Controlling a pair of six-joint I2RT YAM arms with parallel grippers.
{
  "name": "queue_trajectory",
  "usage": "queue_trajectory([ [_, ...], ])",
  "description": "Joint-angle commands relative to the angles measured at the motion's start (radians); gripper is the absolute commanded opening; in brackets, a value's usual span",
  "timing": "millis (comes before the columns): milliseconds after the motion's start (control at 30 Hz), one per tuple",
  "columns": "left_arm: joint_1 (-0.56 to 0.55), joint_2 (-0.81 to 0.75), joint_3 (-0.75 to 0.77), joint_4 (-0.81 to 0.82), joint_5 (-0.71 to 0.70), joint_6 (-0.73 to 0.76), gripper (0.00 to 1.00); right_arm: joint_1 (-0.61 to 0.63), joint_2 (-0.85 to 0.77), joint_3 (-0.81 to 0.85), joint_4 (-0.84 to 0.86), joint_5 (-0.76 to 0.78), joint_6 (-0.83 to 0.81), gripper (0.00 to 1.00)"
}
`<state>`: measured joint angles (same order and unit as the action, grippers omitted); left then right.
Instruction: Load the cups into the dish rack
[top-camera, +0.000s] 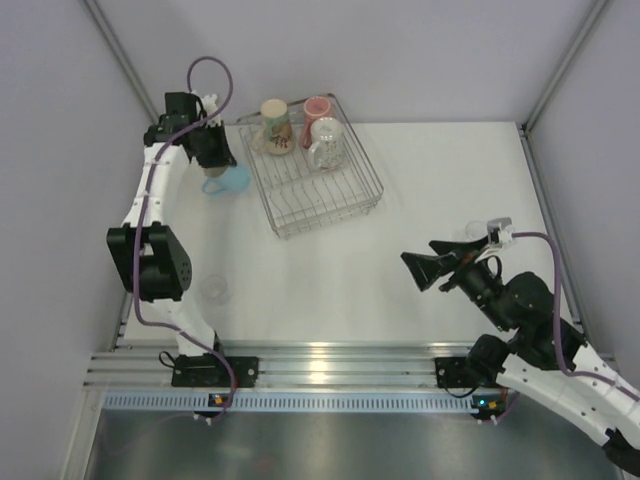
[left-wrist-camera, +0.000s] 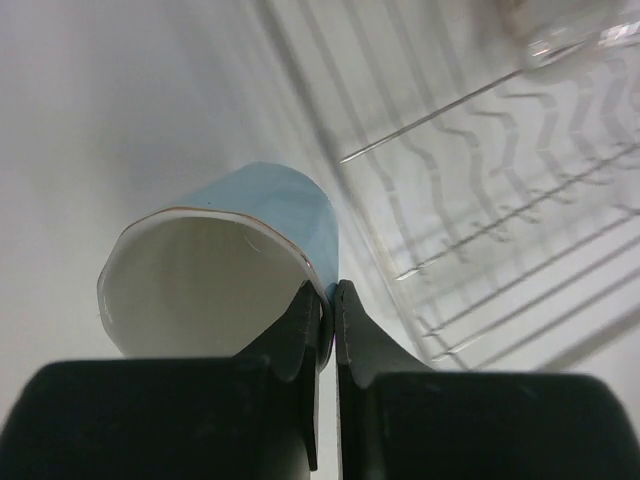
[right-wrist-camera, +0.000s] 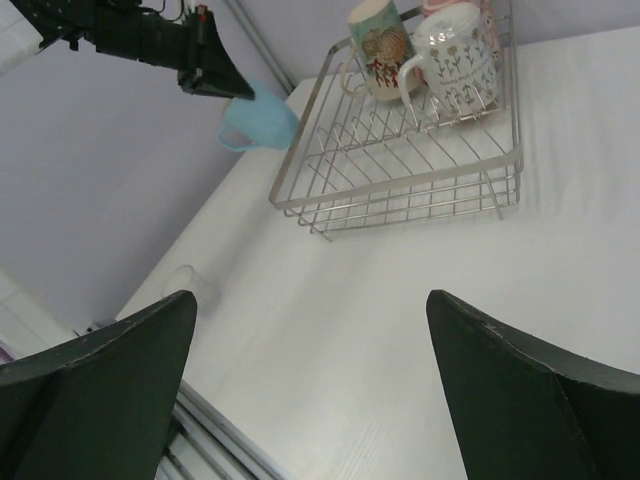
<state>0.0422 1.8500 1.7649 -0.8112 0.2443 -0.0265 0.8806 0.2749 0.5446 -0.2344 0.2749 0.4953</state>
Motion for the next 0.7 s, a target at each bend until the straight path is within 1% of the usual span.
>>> queue_trajectory([
  [0, -0.008, -0.176, 0.132, 0.079, 0.281, -0.177, 0.00, -0.003, 0.064, 0.081, 0.096, -0.057, 0.006, 0.99],
  [33, -0.019, -0.186, 0.137, 0.093, 0.364, -0.202, 0.00, -0.003, 0.079, 0.090, 0.107, -0.080, 0.006, 1.00],
  [100, -0.036, -0.205, 0.166, 0.104, 0.403, -0.237, 0.00, -0.002, 0.137, 0.117, 0.130, -0.123, -0.006, 0.99],
  [133, -0.088, -0.222, 0.177, 0.109, 0.427, -0.243, 0.00, -0.003, 0.159, 0.127, 0.162, -0.135, -0.014, 0.99],
  [167, -0.108, -0.233, 0.183, 0.125, 0.449, -0.254, 0.00, -0.002, 0.182, 0.144, 0.176, -0.143, -0.030, 0.99],
  [200, -0.122, -0.244, 0.183, 0.148, 0.469, -0.303, 0.00, -0.002, 0.228, 0.156, 0.190, -0.152, -0.041, 0.99],
  [233, -0.151, -0.268, 0.164, 0.180, 0.536, -0.334, 0.00, -0.003, 0.254, 0.187, 0.208, -0.152, -0.053, 0.99],
  [267, -0.166, -0.282, 0.150, 0.263, 0.573, -0.366, 0.00, -0.002, 0.282, 0.207, 0.213, -0.146, -0.079, 0.99],
  [300, -0.182, -0.294, 0.128, 0.321, 0.602, -0.439, 0.00, -0.003, 0.341, 0.228, 0.214, -0.135, -0.092, 0.99],
  [367, -0.237, -0.343, 0.039, 0.442, 0.636, -0.527, 0.00, -0.006, 0.403, 0.303, 0.224, -0.137, -0.124, 0.99],
  [400, -0.257, -0.363, 0.000, 0.618, 0.653, -0.629, 0.00, -0.009, 0.458, 0.327, 0.227, -0.144, -0.130, 0.99],
  [433, -0.302, -0.386, -0.090, 0.714, 0.668, -0.691, 0.00, -0.012, 0.481, 0.365, 0.259, -0.146, -0.132, 0.99],
  [467, -0.323, -0.394, -0.126, 0.809, 0.705, -0.820, 0.00, -0.017, 0.521, 0.380, 0.270, -0.154, -0.135, 0.99],
  [500, -0.338, -0.397, -0.155, 0.971, 0.716, -0.876, 0.00, -0.023, 0.536, 0.393, 0.282, -0.164, -0.135, 0.99],
  [567, -0.376, -0.403, -0.214, 1.067, 0.739, -0.978, 0.00, -0.052, 0.570, 0.423, 0.300, -0.210, -0.130, 0.99],
  [600, -0.392, -0.411, -0.234, 1.095, 0.739, -0.999, 0.00, -0.095, 0.579, 0.431, 0.305, -0.267, -0.121, 0.99],
  [633, -0.395, -0.416, -0.249, 1.169, 0.742, -1.024, 0.00, -0.118, 0.584, 0.437, 0.311, -0.322, -0.110, 0.99],
  [667, -0.400, -0.422, -0.277, 1.201, 0.744, -1.074, 0.00, -0.152, 0.596, 0.436, 0.334, -0.368, -0.077, 0.99],
])
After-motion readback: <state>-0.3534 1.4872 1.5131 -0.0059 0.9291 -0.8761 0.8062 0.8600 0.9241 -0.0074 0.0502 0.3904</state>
